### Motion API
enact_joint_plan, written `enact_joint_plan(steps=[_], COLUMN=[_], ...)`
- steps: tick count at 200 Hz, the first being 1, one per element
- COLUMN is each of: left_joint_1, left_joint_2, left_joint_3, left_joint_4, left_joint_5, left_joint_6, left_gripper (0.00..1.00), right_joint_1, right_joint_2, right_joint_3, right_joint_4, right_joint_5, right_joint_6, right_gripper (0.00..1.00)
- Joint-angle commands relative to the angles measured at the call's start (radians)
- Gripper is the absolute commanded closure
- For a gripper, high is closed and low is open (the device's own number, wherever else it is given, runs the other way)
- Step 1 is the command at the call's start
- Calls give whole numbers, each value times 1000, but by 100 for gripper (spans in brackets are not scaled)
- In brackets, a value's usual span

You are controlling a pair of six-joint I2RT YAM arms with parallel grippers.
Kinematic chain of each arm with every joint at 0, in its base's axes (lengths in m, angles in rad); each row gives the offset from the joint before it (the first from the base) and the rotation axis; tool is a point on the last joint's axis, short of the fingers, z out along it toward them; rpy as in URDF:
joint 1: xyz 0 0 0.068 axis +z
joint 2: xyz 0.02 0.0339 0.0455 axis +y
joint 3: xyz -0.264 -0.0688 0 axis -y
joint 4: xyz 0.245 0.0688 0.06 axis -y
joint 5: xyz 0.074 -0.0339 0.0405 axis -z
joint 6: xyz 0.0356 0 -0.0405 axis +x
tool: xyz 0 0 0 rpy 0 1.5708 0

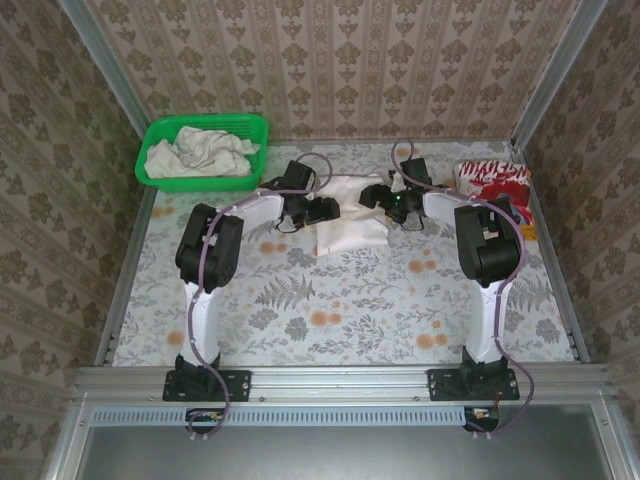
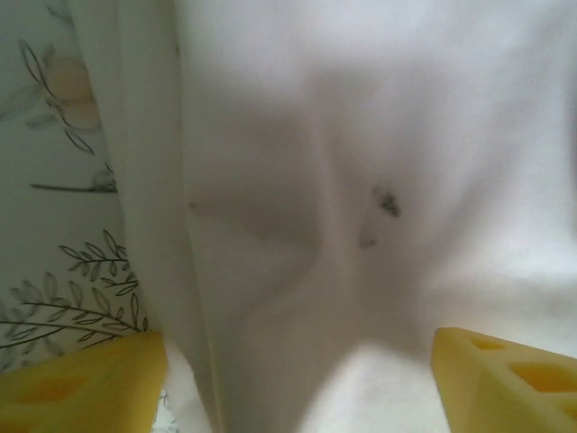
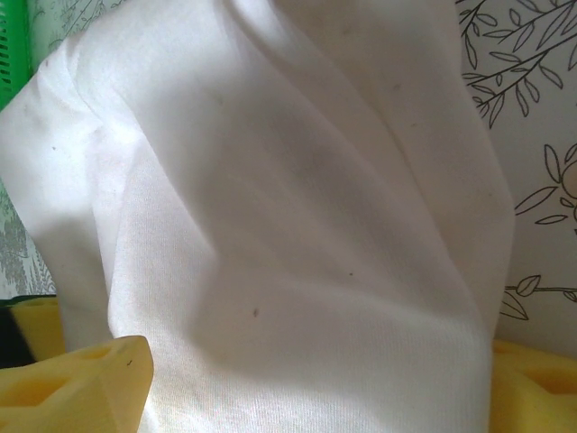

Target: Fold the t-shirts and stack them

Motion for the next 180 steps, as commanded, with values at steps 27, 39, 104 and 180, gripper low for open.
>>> enact_joint_plan(steps=[27,39,104,180], left_joint_1=[2,3,20,28], left_joint_2=[70,78,68,39], left_joint_3=[23,17,-89,-149], left_joint_4=[42,44,113,186], left_joint_5=[83,88,105,133], left_joint_6=[-64,-69,-106,-109], left_gripper=[50,63,100,91], right_joint_1=[42,54,167,193], right_joint_2=[42,32,6,69], right_joint_3=[15,18,31,89], right_joint_4=[-52,-66,-113,-82], right_joint_5=[-29,-9,186,117], right_joint_6=[-9,-17,-16,-12], right_gripper=[17,17,20,100])
